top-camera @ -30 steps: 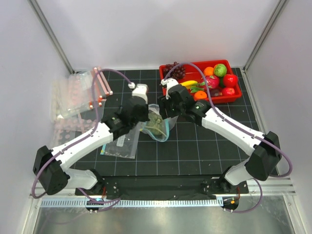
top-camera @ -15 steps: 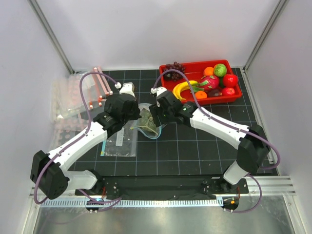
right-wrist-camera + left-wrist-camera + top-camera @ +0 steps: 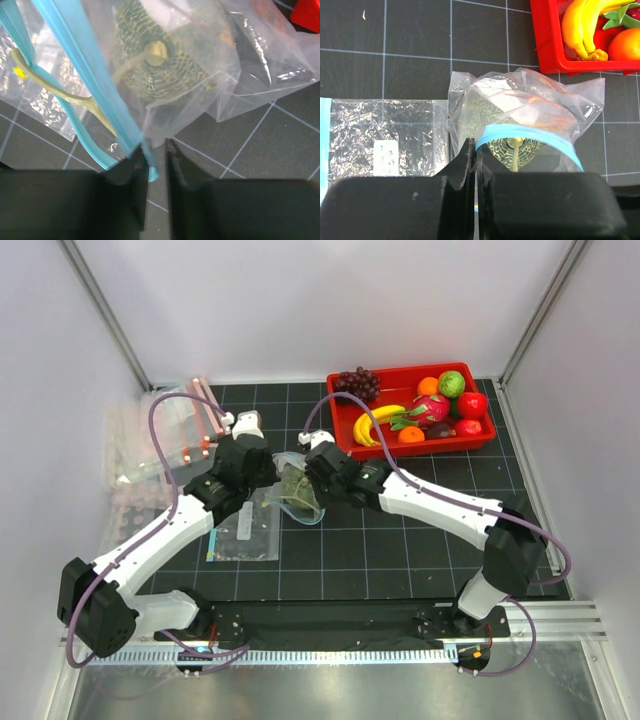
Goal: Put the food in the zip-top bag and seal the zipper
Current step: Adjust the zipper food storage bag at the center of the board.
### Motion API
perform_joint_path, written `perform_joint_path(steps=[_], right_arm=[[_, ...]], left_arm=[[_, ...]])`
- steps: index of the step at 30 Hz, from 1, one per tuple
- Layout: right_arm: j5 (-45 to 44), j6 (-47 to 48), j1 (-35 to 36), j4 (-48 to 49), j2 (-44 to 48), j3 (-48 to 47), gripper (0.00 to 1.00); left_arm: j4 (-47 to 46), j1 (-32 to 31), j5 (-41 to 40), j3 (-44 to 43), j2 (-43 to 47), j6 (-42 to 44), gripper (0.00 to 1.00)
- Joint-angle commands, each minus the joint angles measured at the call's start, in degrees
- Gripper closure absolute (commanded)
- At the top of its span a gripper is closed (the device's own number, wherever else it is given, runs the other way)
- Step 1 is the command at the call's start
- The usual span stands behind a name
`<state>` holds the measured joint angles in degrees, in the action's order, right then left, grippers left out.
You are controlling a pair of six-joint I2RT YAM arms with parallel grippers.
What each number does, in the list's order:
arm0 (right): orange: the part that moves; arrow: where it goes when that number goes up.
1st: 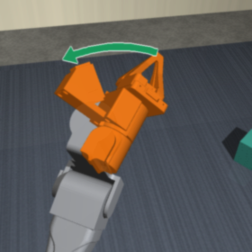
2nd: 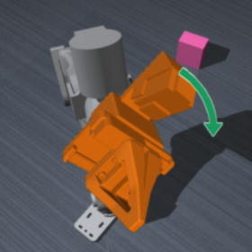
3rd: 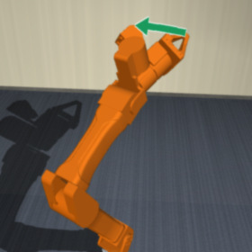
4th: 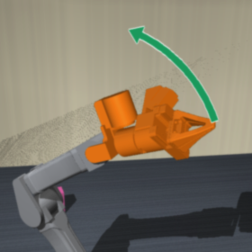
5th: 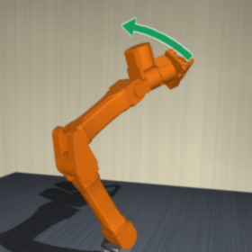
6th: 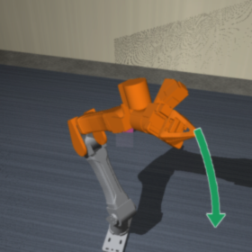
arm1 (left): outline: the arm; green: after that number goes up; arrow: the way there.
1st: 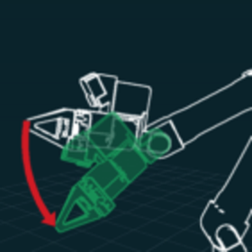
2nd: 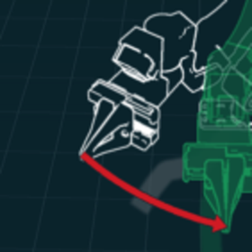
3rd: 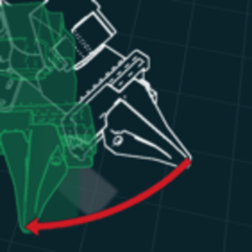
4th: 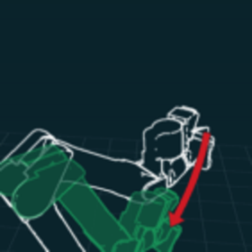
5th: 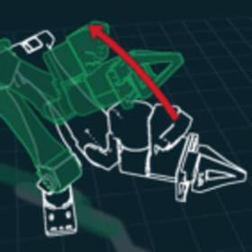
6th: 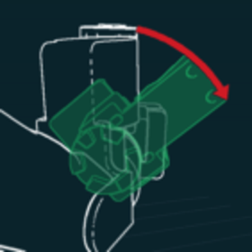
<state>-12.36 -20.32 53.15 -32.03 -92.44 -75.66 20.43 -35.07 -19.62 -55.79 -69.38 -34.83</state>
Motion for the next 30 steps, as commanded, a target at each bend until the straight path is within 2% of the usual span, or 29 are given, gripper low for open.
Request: perform_joint_path(steps=[1, 3, 4, 7, 8, 10, 13, 15, 18, 21, 23, 24, 26, 27, 28, 30], right_arm=[[-3.1, -1.1, 0.5, -1.7, -1.3, -3.4, 0.84], [-4.9, -1.3, 0.5, -2.9, -1.5, -4.6, 0.96], [-6.1, -1.5, 0.3, -4.9, -1.4, -5.3, 0.99], [-9.1, -0.6, -0.8, -8.3, -1.3, -7.8, 0.99], [-8.5, 0.1, -1.7, -8.8, -1.5, -8.9, 0.99], [-5.2, 0.4, -5.1, -11.8, -2.5, -13.4, 0.99], [-5.5, 1.5, -6.9, -16.5, -5.5, -20.8, 0.99], [-5.3, 1.8, -8.3, -16.7, -7.6, -23.6, 0.99], [-3.1, 1.2, -9.9, -15.7, -10.0, -23.8, 0.99], [6.6, 0.3, -11.8, -11.1, -10.0, -19.9, 0.99], [10.4, -0.8, -12.4, -6.5, -8.1, -17.3, 0.99], [10.8, -1.0, -12.5, -3.9, -7.4, -14.8, 0.95], [11.1, -1.1, -12.5, -2.2, -6.2, -12.9, 0.93], [11.7, -1.2, -12.5, -1.5, -6.1, -11.4, 0.92], [11.7, -1.2, -12.6, -0.2, -6.2, -10.7, 0.88], [15.0, -1.3, -12.7, 0.2, -6.5, -9.4, 0.82]], left_arm=[[-0.6, 0.4, -1.8, -0.1, 2.0, -0.8, 1.00], [-0.5, 0.4, -1.6, 0.0, 2.8, -0.6, 1.00], [-0.4, 0.0, -1.0, 0.1, 3.4, 0.4, 1.00], [2.9, -1.9, -0.6, -2.1, 4.6, 1.3, 1.00], [5.7, -4.4, -1.3, -4.3, 4.7, 2.3, 1.00], [11.8, -6.6, -5.5, -7.0, 4.3, 2.7, 1.00], [19.4, -11.1, -10.2, -12.0, 3.0, 3.3, 1.00], [21.1, -13.6, -9.8, -13.8, 1.5, 3.5, 1.00], [21.1, -14.0, -1.1, -14.6, -0.2, 4.1, 1.00], [18.7, -14.0, 2.1, -13.7, -1.1, 4.3, 0.99], [14.0, -13.4, 3.2, -10.5, 0.1, 4.1, 0.99], [11.9, -12.7, 6.7, -9.2, 0.4, 3.3, 1.00], [5.1, -8.0, 13.5, -4.3, 0.7, 2.0, 1.00], [3.0, -5.8, 21.9, -2.5, 0.4, 0.7, 1.00], [-1.4, -2.8, 25.0, 0.0, -0.7, -1.4, 1.00], [-3.8, -0.7, 29.0, 1.1, -2.2, -2.8, 1.00]])
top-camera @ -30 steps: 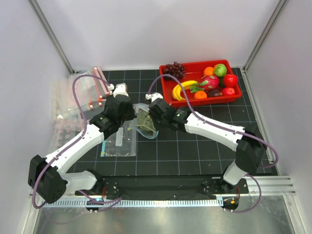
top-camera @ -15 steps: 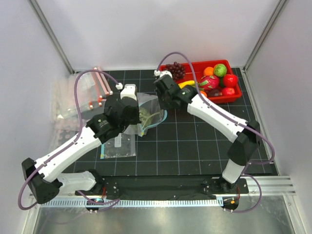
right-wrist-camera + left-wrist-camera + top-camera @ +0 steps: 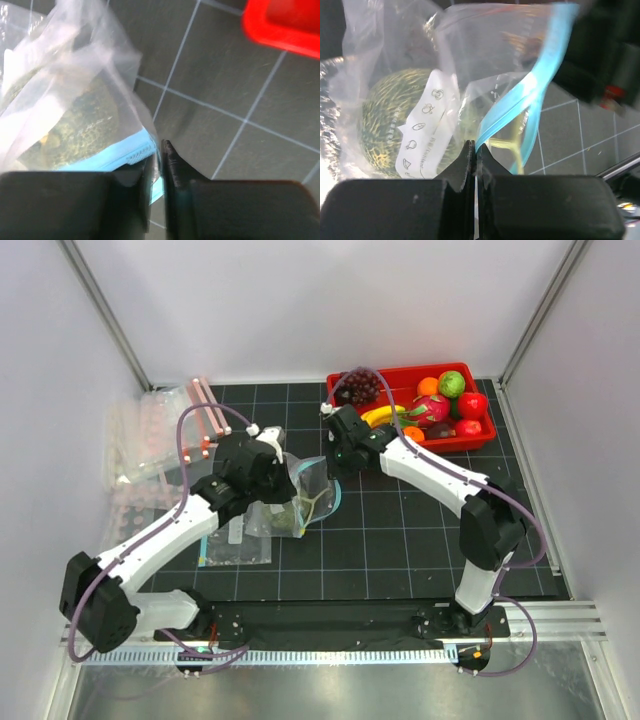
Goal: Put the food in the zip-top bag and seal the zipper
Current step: Adjust the zipper food storage bag at the center of the board.
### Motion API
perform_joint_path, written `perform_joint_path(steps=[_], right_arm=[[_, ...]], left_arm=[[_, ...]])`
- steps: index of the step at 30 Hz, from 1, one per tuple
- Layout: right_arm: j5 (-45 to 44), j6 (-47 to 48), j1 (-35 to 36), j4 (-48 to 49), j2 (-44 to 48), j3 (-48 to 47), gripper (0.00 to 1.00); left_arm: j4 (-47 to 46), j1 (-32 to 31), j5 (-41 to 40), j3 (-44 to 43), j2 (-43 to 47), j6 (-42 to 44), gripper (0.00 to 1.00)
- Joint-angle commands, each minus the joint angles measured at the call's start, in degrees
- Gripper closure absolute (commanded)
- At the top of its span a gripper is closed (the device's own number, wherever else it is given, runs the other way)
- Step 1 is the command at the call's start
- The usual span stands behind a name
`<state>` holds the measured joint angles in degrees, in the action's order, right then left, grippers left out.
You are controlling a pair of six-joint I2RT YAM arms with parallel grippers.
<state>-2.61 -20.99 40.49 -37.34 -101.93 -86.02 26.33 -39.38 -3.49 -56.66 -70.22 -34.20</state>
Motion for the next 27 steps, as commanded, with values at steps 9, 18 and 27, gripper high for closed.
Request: perform_joint_path(steps=[9, 18, 27], right_arm=[[3.4, -1.2, 1.3, 5.4, 5.0, 7.0, 0.56], [-4.7, -1.2, 4.7, 0.5, 6.6, 8.3, 0.77], [-4.9, -3.3, 4.8, 1.5, 13.3, 9.1, 0.99]], left_arm=[[-11.1, 7.3, 6.7, 5.7, 3.3, -4.3, 1.00], [-9.5, 7.5, 1.0, 6.6, 8.3, -4.0, 0.99], [3.7, -0.9, -2.7, 0.1, 10.9, 0.1, 0.94]])
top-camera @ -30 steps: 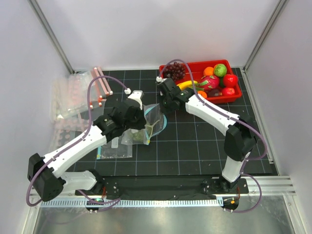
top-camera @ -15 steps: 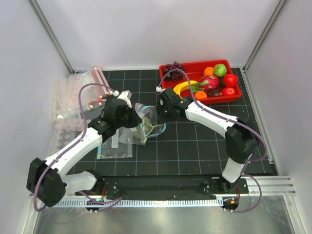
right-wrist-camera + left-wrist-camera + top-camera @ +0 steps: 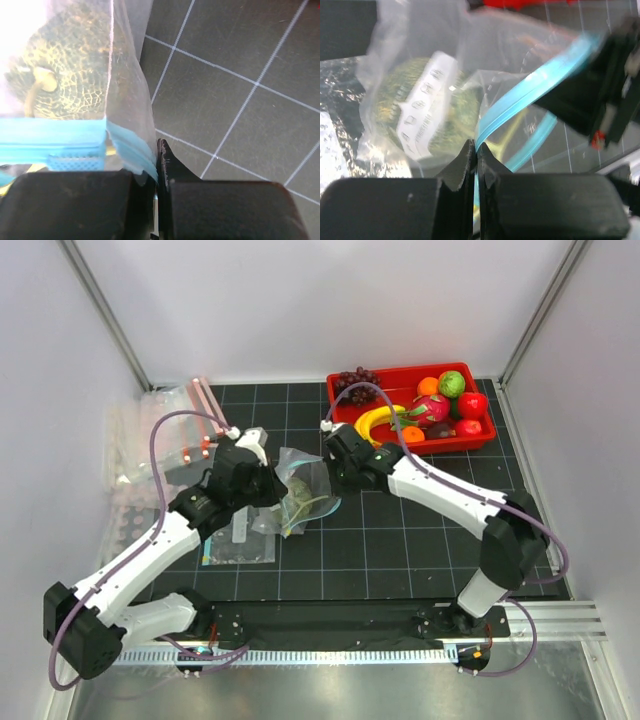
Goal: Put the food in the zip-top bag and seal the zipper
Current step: Adjust the zipper food storage bag at the center of the board.
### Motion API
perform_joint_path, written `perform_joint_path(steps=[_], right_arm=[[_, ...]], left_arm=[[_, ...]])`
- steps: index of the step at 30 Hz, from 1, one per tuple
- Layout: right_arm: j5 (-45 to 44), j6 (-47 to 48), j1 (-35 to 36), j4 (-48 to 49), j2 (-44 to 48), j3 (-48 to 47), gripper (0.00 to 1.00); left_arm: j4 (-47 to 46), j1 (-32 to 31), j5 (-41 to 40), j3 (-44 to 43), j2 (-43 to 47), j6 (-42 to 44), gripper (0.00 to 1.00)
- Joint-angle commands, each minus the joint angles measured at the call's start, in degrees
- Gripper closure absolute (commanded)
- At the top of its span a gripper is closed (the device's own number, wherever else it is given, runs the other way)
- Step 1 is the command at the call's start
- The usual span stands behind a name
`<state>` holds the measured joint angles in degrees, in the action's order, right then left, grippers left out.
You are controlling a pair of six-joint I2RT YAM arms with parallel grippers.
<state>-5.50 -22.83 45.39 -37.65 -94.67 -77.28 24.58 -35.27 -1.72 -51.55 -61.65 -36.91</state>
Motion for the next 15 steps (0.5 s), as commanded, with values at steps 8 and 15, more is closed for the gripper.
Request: perform_joint_path(steps=[8, 15], right_arm=[[0.3, -3.0, -4.2, 5.0, 4.3, 2.0, 0.99], [1.5, -3.0, -5.4, 6.3, 0.7, 1.7, 0.99]], left_arm=[[11.2, -11.0, -10.7, -10.8, -9.6, 5.7, 0.94], [13.8, -13.8, -10.9, -13.9, -16.2, 7.1, 0.89]])
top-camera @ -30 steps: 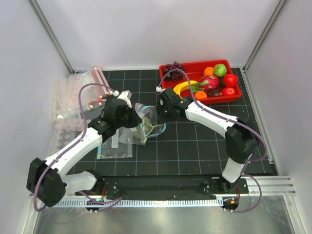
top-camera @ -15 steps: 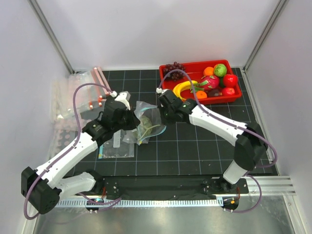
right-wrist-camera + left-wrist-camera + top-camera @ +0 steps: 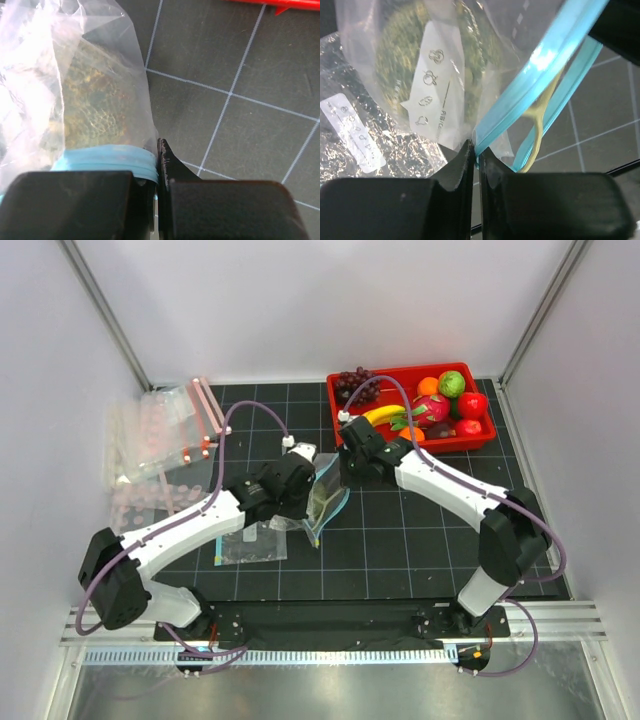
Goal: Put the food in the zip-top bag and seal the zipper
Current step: Adjust the zipper food storage bag at the center of the board.
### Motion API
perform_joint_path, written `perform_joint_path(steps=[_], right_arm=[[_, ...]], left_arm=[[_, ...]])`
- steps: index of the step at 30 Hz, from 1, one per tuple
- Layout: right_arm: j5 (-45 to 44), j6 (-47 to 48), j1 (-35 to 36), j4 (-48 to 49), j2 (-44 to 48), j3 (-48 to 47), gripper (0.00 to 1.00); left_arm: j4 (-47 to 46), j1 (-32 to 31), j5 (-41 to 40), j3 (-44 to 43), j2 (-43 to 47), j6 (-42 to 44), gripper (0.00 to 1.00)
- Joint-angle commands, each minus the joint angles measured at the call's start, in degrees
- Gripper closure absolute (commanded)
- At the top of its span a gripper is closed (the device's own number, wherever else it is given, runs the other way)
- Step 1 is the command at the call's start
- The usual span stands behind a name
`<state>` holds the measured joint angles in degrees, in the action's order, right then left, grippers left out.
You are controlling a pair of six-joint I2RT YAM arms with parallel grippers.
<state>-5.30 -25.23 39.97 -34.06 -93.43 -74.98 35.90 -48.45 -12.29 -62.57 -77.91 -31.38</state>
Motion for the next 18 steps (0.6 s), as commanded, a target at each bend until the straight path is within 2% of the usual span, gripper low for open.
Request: perform_joint_path(steps=[1, 4, 5, 8, 11, 18], right_arm=[[1.5, -0.5, 0.0, 2.7, -1.0, -0.6, 0.99], [2.4, -0.6, -0.1, 3.2, -1.0, -0.4, 0.99], [2.6, -0.7, -0.1, 3.4, -0.7, -0.3, 0.99], [3.3, -0.9, -0.1, 3.9, 0.3, 0.4, 0.99], [3.6, -1.2, -0.1, 4.8, 1.3, 1.2, 0.99], [4.2, -1.6, -0.1, 5.5, 2.1, 1.7, 0.99]], left_arm=[[2.2, -0.9, 0.0, -2.8, 0.0, 1.8, 0.87], [-0.3, -0.9, -1.1, -1.8, 0.9, 1.7, 0.72], [-0.9, -0.9, -1.4, -1.2, 2.1, 1.6, 0.59], [-3.4, -0.9, -1.9, 1.0, 6.0, 0.9, 0.41], [-6.5, -1.0, -2.8, 3.1, 11.3, 0.7, 0.37], [-11.5, -2.7, -3.4, 6.8, 16.5, 1.0, 0.38]])
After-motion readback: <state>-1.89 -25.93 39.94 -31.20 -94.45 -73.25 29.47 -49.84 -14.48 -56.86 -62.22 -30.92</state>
